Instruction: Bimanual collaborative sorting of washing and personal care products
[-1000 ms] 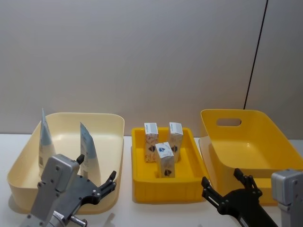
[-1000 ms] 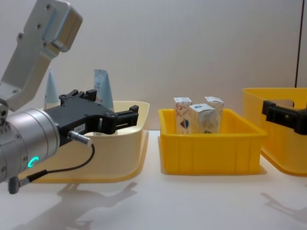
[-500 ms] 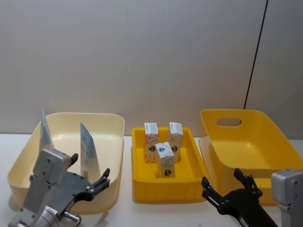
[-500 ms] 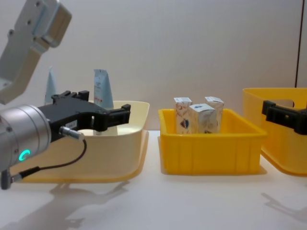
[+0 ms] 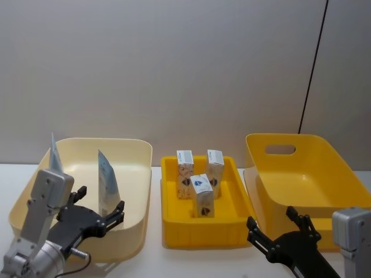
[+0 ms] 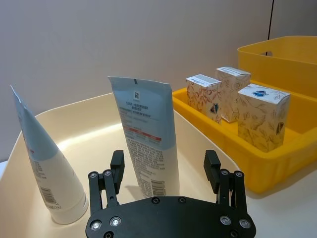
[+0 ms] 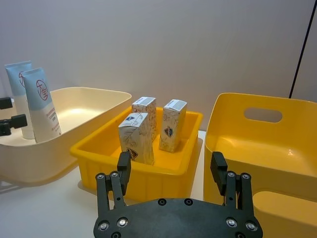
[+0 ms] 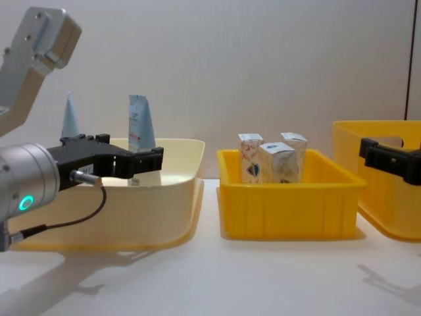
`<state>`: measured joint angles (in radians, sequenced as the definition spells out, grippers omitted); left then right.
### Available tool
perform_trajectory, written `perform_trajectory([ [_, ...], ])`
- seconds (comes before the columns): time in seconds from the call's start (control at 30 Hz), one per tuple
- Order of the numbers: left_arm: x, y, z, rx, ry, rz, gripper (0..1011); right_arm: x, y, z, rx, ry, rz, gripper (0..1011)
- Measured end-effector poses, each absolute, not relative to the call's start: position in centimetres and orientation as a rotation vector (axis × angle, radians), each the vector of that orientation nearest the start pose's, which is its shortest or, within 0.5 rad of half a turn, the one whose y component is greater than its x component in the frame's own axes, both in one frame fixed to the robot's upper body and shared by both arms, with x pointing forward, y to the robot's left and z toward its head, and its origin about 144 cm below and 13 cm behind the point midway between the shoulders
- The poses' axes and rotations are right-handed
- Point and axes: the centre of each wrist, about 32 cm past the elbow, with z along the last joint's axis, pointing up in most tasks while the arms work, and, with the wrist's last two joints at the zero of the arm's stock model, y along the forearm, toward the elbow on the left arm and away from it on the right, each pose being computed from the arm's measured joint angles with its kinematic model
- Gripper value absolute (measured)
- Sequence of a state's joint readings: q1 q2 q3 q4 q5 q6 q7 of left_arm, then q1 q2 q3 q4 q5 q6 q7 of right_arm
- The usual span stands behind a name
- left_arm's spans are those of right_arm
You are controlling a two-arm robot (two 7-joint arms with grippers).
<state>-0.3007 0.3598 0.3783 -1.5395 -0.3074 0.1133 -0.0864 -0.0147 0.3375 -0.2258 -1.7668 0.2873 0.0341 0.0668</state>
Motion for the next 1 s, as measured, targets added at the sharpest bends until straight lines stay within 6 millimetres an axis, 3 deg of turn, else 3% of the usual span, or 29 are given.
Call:
perform_trajectory([
  [0.57, 55.5, 21.4, 121.3, 0.058, -0.076, 1.138, 1003, 44.3, -23.7, 118.9, 0.026, -0.075, -1.229, 1003],
  [1.0, 56.7, 20.7, 121.3, 0.066, -0.071, 1.138, 993, 44.3, -23.7, 118.9, 0.026, -0.075, -1.23, 1003],
])
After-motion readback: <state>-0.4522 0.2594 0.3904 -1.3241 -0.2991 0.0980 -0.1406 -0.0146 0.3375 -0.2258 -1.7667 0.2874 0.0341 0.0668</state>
